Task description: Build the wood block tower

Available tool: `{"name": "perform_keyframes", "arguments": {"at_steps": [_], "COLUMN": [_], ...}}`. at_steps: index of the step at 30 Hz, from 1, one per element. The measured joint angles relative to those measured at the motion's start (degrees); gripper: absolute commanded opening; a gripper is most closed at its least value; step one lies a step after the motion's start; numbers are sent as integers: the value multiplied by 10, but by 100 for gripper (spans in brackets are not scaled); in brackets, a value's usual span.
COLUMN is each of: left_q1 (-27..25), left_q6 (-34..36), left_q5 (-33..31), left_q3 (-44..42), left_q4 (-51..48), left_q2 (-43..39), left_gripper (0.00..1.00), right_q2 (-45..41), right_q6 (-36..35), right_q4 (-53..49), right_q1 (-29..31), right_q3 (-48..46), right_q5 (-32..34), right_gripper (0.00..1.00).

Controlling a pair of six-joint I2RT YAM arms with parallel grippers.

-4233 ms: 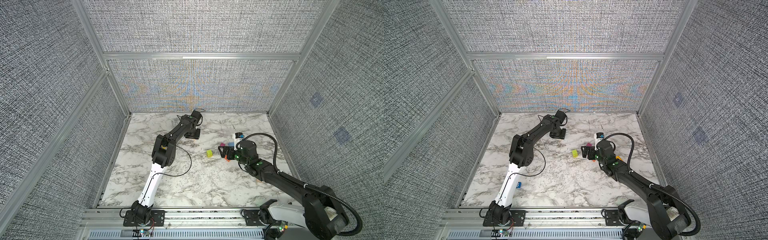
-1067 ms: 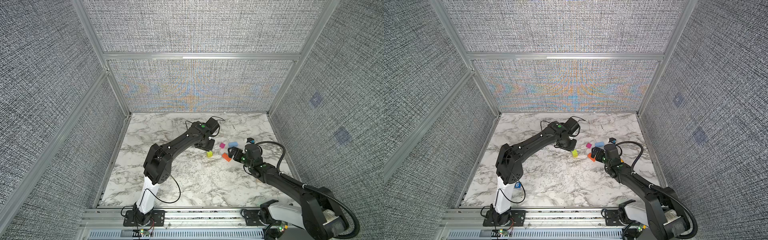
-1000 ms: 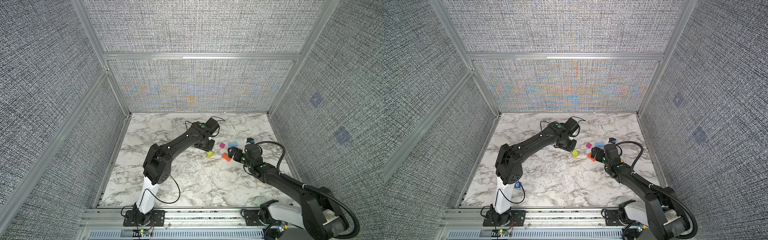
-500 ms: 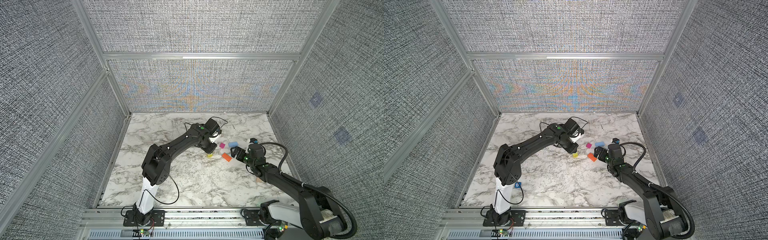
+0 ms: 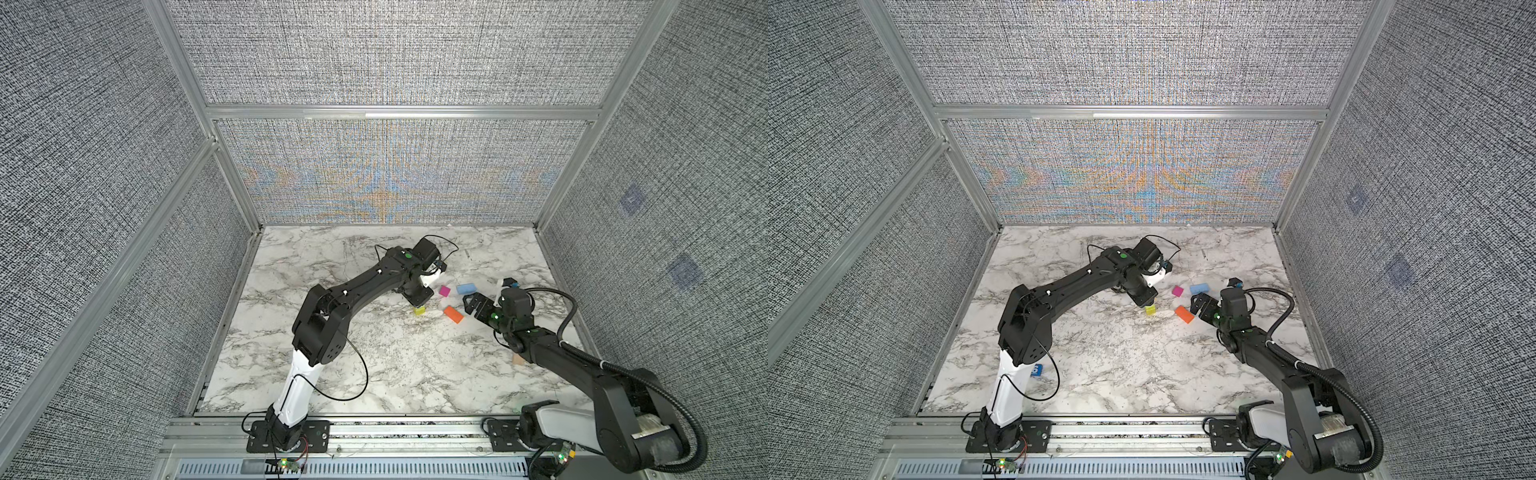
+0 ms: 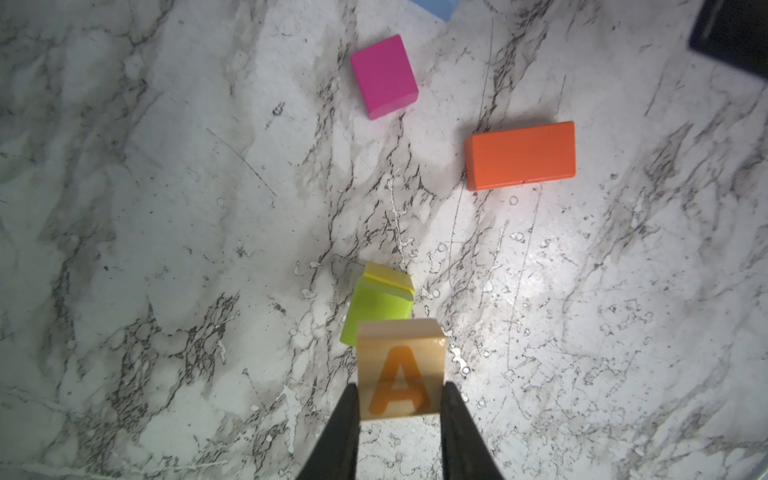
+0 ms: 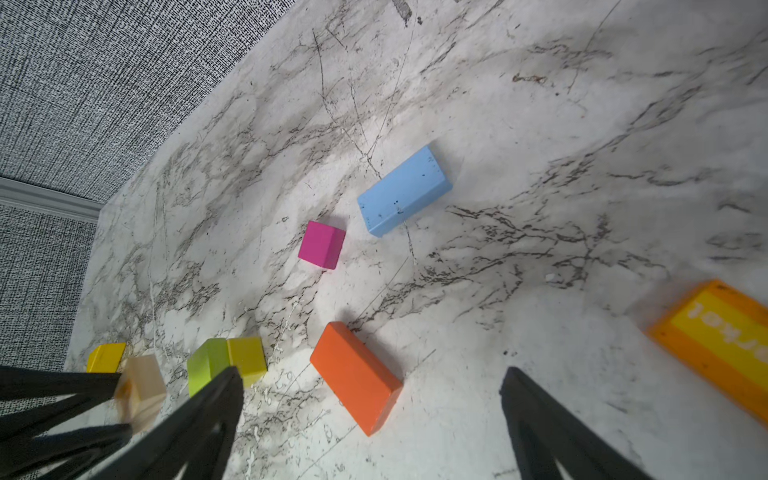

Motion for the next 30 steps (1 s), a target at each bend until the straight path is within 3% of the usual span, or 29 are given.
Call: {"name": "perform_keyframes", "arguments": {"at_steps": [25,30], "left_q1": [8,10], "left_q6": [11,15], "left_q5": [11,11], "left_q3": [0,0], "left_q4": [4,4], "left_q2": [26,29], "left_gripper": [29,38], "right_q2": [27,27], "right_q6": [7,7], "right_q4": [13,13], "right_q1": [-6,-7], "right_q3": [0,0], "right_q5": [-23,-25], "right_gripper": [99,99]}}
